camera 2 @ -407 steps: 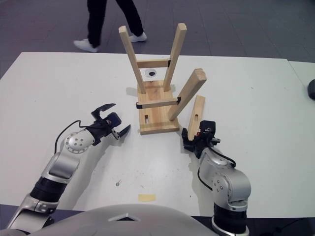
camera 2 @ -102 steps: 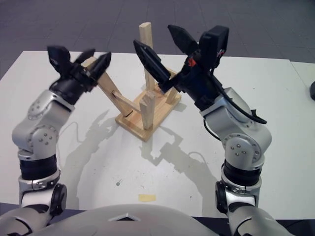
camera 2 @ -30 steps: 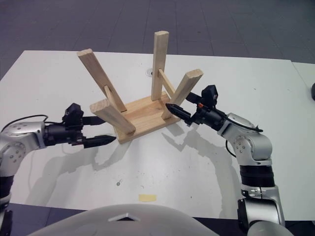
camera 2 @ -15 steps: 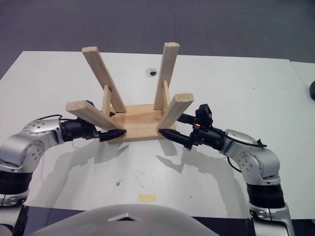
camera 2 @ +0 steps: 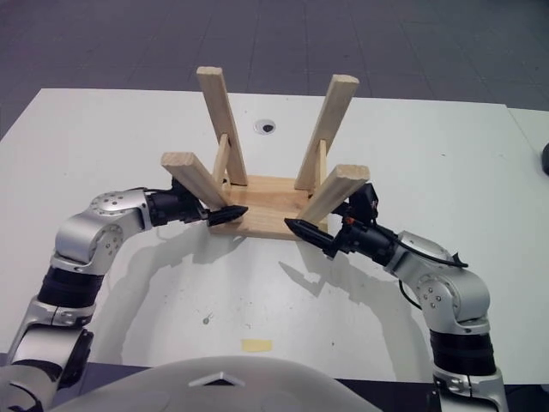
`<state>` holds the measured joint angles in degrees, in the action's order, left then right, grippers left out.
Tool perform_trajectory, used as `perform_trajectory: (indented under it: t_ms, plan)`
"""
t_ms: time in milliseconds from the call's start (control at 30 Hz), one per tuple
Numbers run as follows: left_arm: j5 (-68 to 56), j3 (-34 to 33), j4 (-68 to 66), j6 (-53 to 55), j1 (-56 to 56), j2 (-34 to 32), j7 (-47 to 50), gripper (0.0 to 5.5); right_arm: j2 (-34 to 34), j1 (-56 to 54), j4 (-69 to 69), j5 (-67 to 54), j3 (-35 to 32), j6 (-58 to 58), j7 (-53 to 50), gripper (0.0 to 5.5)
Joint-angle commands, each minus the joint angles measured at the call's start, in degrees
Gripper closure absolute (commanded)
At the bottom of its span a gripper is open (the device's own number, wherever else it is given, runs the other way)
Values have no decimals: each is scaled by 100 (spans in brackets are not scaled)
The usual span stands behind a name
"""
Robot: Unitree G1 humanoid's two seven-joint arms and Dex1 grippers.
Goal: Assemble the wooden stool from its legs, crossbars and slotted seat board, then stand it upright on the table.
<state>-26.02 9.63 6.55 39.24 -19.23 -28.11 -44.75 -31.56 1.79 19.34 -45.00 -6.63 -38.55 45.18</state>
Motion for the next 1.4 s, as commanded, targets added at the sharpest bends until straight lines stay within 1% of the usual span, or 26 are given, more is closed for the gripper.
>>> perform_trajectory:
  t_ms: [33, 200, 333, 367, 467, 500, 533, 567, 800, 967, 1100, 1133, 1167, 1200, 1267, 1333, 1400]
  plan:
    - [-67, -140, 413, 85, 114, -324, -232, 13, -157, -55, -128, 260, 37, 205, 192, 10]
    - [-418, -373, 587, 248, 324, -906, -960, 13, -417, -130, -596, 523, 80, 439, 710, 10]
    - [-62, -175, 50, -100, 61, -1103, -1301, 13, -529, -354, -1143, 634, 52, 523, 1046, 10]
    - [125, -60, -98, -287, -27, -1113, -1351, 13, -537, -475, -1364, 721, 92, 581, 1123, 10]
    - [136, 69, -406, -352, -275, -856, -1485, 13, -496, -813, -1890, 915, 240, 677, 1323, 10]
    - [176, 121, -576, -428, -330, -762, -1523, 10, -477, -893, -1990, 965, 301, 694, 1409, 31]
    - [270, 213, -736, -541, -356, -727, -1574, 10, -461, -956, -2061, 997, 368, 692, 1489, 35]
    - [320, 267, -854, -611, -361, -704, -1647, 10, -441, -1022, -2127, 1037, 445, 693, 1559, 53]
    - [132, 73, -1308, -554, -469, -667, -2017, 125, -316, -1054, -2276, 1074, 584, 685, 1752, 162]
    - [-361, -187, -1158, -21, -520, -570, -2153, 220, -182, -1000, -2338, 1018, 495, 637, 1671, 253]
    - [-556, -285, -1142, 257, -545, -563, -2177, 280, -178, -977, -2290, 1021, 517, 554, 1659, 311]
    - [-673, -332, -1114, 416, -563, -573, -2213, 298, -190, -961, -2216, 948, 512, 447, 1674, 325]
    - [-806, -384, -1080, 599, -583, -579, -2227, 309, -206, -943, -2116, 841, 493, 309, 1690, 330]
    - [-941, -430, -1030, 797, -598, -601, -2247, 332, -218, -925, -1977, 703, 460, 147, 1701, 334]
    - [-1295, -598, -888, 1392, -620, -620, -2184, 352, -196, -946, -1622, 189, 243, -434, 1591, 342]
    - [-1688, -861, -686, 2023, -629, -602, -1988, 367, -42, -1002, -1255, -456, -88, -1020, 1260, 352]
    - [-2221, -1303, -469, 2699, -641, -483, -1663, 383, 220, -1036, -981, -1103, -455, -1471, 725, 362]
